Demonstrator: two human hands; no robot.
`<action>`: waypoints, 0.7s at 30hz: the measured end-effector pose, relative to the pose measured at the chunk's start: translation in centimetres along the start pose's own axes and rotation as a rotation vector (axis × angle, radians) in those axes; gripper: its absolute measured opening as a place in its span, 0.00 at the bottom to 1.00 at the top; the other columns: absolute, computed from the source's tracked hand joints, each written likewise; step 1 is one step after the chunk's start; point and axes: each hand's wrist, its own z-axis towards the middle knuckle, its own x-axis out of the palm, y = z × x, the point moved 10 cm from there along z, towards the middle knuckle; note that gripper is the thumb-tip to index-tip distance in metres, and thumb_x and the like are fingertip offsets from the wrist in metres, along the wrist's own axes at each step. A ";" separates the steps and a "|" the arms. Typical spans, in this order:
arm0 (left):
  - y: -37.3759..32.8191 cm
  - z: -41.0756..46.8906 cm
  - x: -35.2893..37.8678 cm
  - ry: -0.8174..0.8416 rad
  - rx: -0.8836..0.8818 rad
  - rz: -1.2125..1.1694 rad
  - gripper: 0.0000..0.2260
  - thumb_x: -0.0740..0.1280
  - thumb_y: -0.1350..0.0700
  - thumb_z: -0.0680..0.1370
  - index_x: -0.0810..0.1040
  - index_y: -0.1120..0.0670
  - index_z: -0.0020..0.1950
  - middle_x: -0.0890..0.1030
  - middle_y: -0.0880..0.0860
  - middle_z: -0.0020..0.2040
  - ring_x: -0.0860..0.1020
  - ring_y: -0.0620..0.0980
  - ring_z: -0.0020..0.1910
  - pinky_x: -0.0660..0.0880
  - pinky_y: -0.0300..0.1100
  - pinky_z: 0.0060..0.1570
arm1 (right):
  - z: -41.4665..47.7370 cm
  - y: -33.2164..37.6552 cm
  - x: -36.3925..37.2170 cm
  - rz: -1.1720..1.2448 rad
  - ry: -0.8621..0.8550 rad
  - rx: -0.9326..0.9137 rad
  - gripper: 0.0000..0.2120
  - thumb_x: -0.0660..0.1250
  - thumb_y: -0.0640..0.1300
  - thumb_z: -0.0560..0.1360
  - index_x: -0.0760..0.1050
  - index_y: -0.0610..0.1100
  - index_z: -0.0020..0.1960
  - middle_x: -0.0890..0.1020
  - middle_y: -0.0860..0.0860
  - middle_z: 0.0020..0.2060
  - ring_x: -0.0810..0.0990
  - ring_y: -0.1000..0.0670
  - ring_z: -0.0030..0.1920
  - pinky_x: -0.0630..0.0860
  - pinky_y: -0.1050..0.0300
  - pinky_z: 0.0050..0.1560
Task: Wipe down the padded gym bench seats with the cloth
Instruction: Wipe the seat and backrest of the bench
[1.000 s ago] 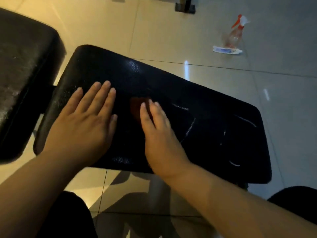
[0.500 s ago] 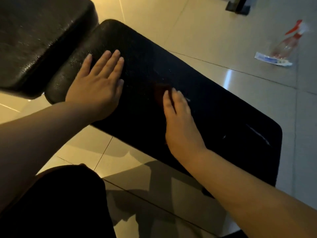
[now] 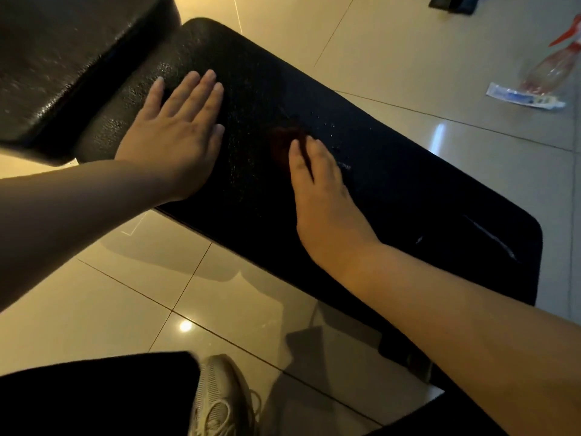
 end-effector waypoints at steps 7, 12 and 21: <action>-1.6 -1.0 -0.3 0.009 -0.140 -0.093 0.27 0.45 0.46 0.85 0.47 0.54 0.82 0.46 0.53 0.82 0.42 0.53 0.80 0.40 0.57 0.78 | -0.3 2.0 1.3 -0.014 0.025 0.010 0.34 0.51 0.40 0.81 0.39 0.42 0.82 0.42 0.44 0.81 0.40 0.43 0.81 0.47 0.50 0.77; -7.5 -3.3 1.1 -0.007 0.010 -0.037 0.28 0.36 0.44 0.83 0.45 0.54 0.81 0.44 0.54 0.82 0.40 0.55 0.80 0.43 0.61 0.77 | -2.9 -1.6 0.6 0.053 -0.074 0.237 0.36 0.57 0.40 0.81 0.41 0.48 0.83 0.42 0.50 0.81 0.43 0.46 0.81 0.57 0.44 0.79; -8.8 -3.8 1.0 -0.049 0.127 -0.049 0.31 0.33 0.45 0.81 0.45 0.59 0.81 0.44 0.59 0.81 0.41 0.57 0.80 0.45 0.59 0.77 | -0.7 -1.1 0.5 -0.003 -0.003 0.151 0.35 0.58 0.40 0.83 0.41 0.52 0.82 0.42 0.60 0.78 0.40 0.49 0.80 0.59 0.43 0.79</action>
